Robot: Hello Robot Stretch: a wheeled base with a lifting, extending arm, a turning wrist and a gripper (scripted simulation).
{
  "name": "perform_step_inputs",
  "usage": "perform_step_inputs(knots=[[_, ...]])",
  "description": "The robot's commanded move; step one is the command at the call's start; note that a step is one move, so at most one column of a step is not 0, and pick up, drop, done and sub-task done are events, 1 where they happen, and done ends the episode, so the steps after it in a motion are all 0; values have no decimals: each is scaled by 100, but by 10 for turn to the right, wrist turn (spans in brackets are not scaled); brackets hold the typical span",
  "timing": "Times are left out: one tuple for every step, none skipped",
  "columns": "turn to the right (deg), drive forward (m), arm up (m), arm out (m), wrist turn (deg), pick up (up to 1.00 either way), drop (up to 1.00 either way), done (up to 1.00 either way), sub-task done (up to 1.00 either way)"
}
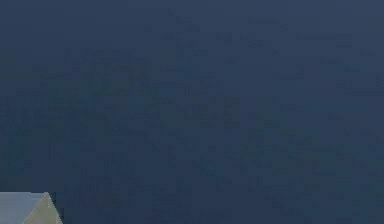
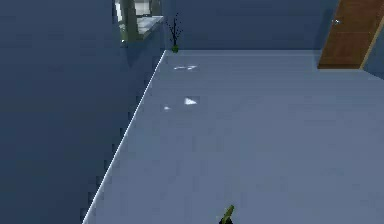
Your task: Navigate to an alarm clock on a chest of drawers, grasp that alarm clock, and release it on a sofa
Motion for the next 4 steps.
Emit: perform_step_inputs(knots=[[0, 5, 0, 0, 0, 0, 0, 0, 0], [-450, 0, 0, 0, 0, 0, 0, 0, 0], [-450, 0, 0, 0, 0, 0, 0, 0, 0], [-450, 0, 0, 0, 0, 0, 0, 0, 0]])
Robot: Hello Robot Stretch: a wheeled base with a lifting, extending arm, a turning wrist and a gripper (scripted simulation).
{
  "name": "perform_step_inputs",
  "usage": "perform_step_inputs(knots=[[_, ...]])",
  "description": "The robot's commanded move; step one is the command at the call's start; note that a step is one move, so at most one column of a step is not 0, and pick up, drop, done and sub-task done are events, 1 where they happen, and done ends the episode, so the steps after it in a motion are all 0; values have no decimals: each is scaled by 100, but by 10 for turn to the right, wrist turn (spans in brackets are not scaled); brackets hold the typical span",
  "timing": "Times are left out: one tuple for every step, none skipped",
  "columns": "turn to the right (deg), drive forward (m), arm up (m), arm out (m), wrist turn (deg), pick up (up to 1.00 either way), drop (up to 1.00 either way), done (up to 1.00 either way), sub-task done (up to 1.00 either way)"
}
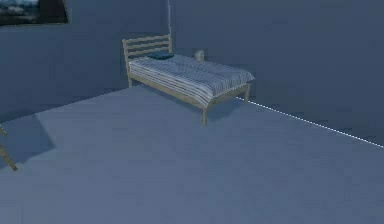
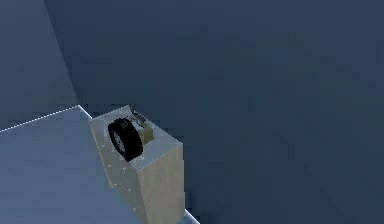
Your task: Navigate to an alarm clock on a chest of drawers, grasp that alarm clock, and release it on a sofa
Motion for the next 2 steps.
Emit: perform_step_inputs(knots=[[-150, 0, 0, 0, 0, 0, 0, 0, 0], [0, 0, 50, 0, 0, 0, 0, 0, 0]])
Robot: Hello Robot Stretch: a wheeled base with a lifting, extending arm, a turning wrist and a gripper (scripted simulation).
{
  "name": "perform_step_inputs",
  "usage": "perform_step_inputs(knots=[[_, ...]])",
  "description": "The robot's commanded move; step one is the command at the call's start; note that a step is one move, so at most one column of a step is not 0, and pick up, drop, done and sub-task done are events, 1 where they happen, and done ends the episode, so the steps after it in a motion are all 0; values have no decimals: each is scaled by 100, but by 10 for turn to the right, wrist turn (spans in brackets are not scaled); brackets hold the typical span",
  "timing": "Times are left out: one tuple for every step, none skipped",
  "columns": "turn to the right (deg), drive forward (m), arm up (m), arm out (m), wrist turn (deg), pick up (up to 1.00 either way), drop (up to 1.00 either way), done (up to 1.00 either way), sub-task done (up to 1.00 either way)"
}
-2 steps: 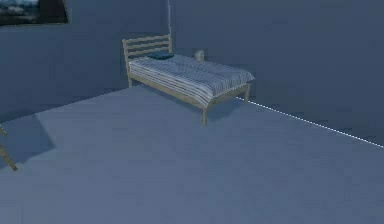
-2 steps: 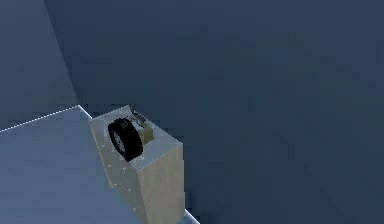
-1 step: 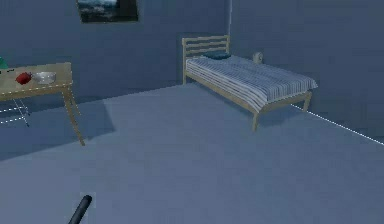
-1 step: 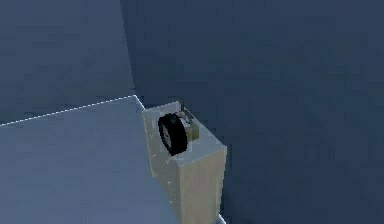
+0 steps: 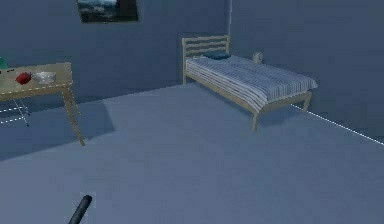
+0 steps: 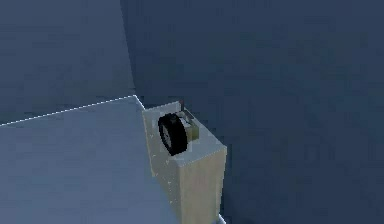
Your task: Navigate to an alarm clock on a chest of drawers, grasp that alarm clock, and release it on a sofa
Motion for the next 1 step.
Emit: perform_step_inputs(knots=[[0, 0, 32, 0, 0, 0, 0, 0, 0]])
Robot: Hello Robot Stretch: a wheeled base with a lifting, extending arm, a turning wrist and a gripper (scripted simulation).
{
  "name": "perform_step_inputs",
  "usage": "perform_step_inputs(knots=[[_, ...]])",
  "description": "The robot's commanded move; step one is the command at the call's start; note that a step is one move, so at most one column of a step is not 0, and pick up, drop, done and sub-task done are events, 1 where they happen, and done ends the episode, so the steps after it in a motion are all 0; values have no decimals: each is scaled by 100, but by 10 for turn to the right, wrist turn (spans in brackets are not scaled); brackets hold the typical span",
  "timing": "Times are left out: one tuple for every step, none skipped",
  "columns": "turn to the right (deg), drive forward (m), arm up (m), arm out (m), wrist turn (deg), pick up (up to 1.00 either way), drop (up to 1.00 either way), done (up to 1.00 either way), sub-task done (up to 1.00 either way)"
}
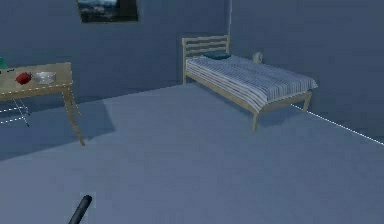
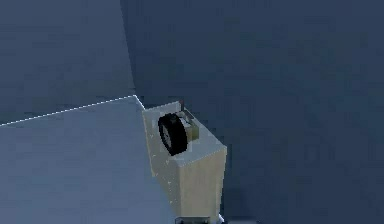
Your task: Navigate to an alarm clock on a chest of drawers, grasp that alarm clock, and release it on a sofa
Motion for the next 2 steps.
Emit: perform_step_inputs(knots=[[0, 0, 0, 48, 0, 0, 0, 0, 0], [0, 0, 0, 0, 450, 0, 0, 0, 0]])
